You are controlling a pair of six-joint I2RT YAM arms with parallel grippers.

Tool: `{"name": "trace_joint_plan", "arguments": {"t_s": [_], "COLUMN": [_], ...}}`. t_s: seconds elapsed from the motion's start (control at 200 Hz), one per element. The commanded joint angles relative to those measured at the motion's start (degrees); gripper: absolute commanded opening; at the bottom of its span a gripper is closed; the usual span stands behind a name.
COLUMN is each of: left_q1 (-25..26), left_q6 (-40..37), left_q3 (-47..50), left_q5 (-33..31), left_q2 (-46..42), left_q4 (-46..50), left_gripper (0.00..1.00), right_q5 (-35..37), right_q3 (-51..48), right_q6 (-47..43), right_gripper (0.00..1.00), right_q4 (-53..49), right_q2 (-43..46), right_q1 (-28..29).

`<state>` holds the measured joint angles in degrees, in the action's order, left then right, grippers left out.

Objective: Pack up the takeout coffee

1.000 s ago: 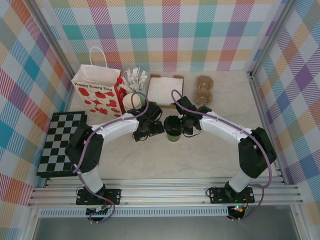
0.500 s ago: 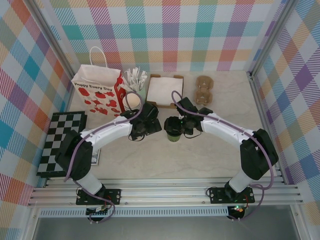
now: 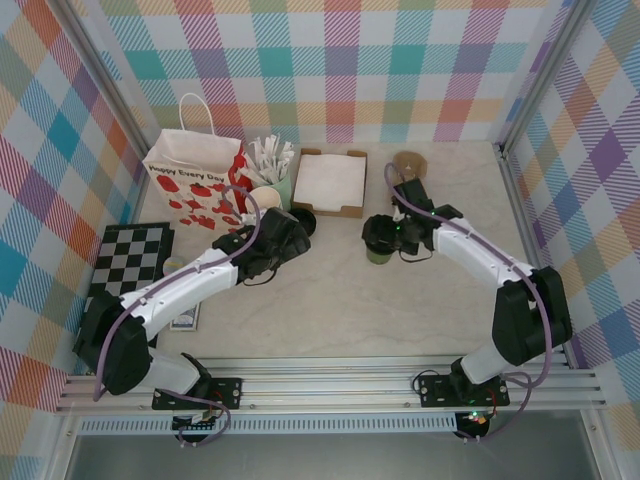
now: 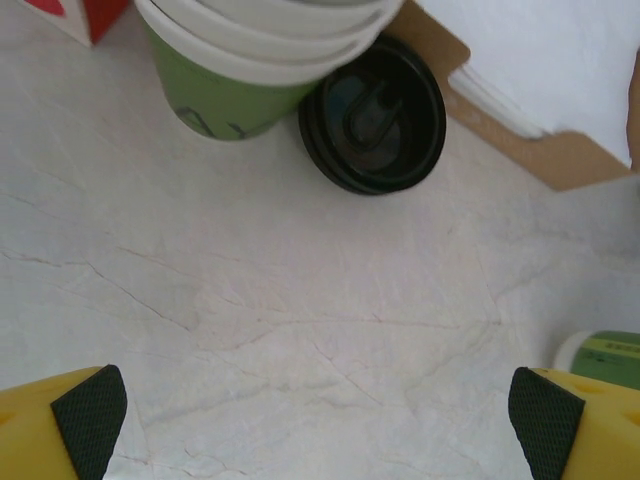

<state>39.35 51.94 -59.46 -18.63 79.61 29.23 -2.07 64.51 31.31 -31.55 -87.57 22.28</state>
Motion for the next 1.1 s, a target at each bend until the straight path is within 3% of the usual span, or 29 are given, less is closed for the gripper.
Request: {"name": "trace_joint_plan", "arguments": {"t_s": [0.0, 0.11, 0.255, 0.53, 0.705, 0.88, 1.095], "left_q1": [0.20, 0.18, 0.17, -0.62, -2.32, -4.68, -11.43], "left_q6": [4.86, 7.99, 8.56, -2.07, -4.83, -7.19, -4.30], "left_q3": [0.67, 2.36, 6.25, 12.62, 12.40, 15.09, 12.62], "left_q5": [-7.72, -11.71, -15.87, -17.33, -13.42, -3.78, 5.66], "left_q2": [-2.71, -4.82, -9.17, -18.05, -21.13, -23.57, -22.48], "left_q4": [2.53, 3.30, 1.37, -4.56, -2.90, -11.13, -7.93], "left_gripper": [1.00, 1.00, 1.00, 1.00, 1.00, 1.00, 1.00], "right_q5": [0.09, -3.67, -5.23, -4.43, -5.46, -4.69, -4.32], "right_q3": [2.30, 6.09, 13.98, 30.04, 38.73, 47.32, 57.29], "right_q6": [-5.18, -6.33, -8.23, -9.51, -8.95, -8.35, -7.15], "right_gripper": [0.81, 0.81, 0.81, 0.81, 0.80, 0.81, 0.81], "right_q4": [-0.37, 0.01, -1.91, -8.25, -10.71, -13.08, -16.03], "right_q2": [-0.04, -3.52, -9.89, -22.90, -29.07, -34.80, -41.57], "right_q1": [-3.56, -7.12, -7.62, -7.61, -7.61, -7.60, -7.61]}}
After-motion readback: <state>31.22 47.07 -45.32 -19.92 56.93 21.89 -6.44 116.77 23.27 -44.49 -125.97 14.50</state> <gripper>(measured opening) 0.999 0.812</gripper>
